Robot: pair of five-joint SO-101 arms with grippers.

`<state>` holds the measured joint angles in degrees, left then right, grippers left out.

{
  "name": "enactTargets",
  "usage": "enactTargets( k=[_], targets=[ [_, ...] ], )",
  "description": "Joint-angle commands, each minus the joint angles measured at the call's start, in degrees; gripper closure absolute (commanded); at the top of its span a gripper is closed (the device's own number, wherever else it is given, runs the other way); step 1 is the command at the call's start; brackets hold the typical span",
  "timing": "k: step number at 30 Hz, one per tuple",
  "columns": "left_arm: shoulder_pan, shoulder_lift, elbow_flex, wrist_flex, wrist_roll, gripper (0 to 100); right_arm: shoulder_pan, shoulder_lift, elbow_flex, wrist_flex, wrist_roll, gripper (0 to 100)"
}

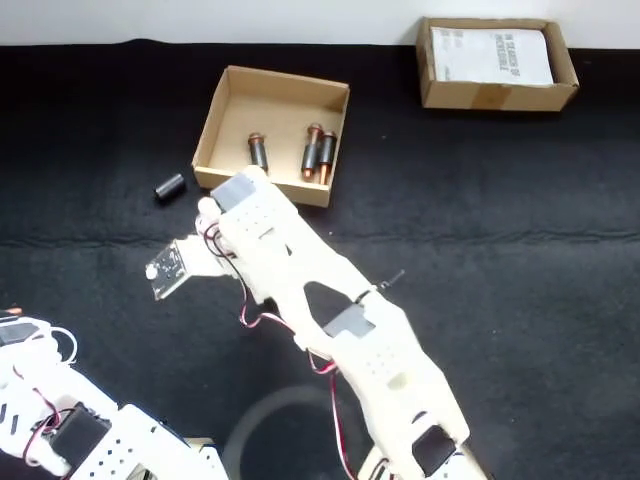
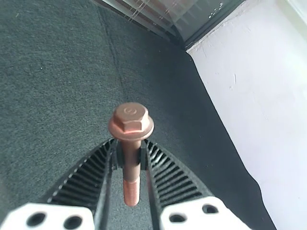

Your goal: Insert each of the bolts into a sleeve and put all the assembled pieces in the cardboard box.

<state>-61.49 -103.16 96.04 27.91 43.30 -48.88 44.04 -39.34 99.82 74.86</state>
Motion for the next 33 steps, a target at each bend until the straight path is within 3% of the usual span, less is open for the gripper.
enactTargets(
  k=[1,12,16,19,33],
  targets=[
    [-0.4,-0.92,1.1,-1.14,0.0,99,1.01,3.56,-7.52,0.48,1.14,86.4],
    [-0.31,-0.92,1.1,-1.14,-1.32,99,2.59,10.77,-9.98,1.19,-8.26,87.1],
    [-0.22,-0.92,1.1,-1.14,-1.32,99,2.68,12.35,-9.98,1.19,-11.43,99.2],
    [-0.13,-0.92,1.1,-1.05,-1.41,99,3.3,12.26,-10.42,1.19,-14.42,99.1],
    [6.64,-0.66,1.1,2.11,-3.96,99,3.56,-3.3,-35.12,1.1,-41.76,99.1]
  ],
)
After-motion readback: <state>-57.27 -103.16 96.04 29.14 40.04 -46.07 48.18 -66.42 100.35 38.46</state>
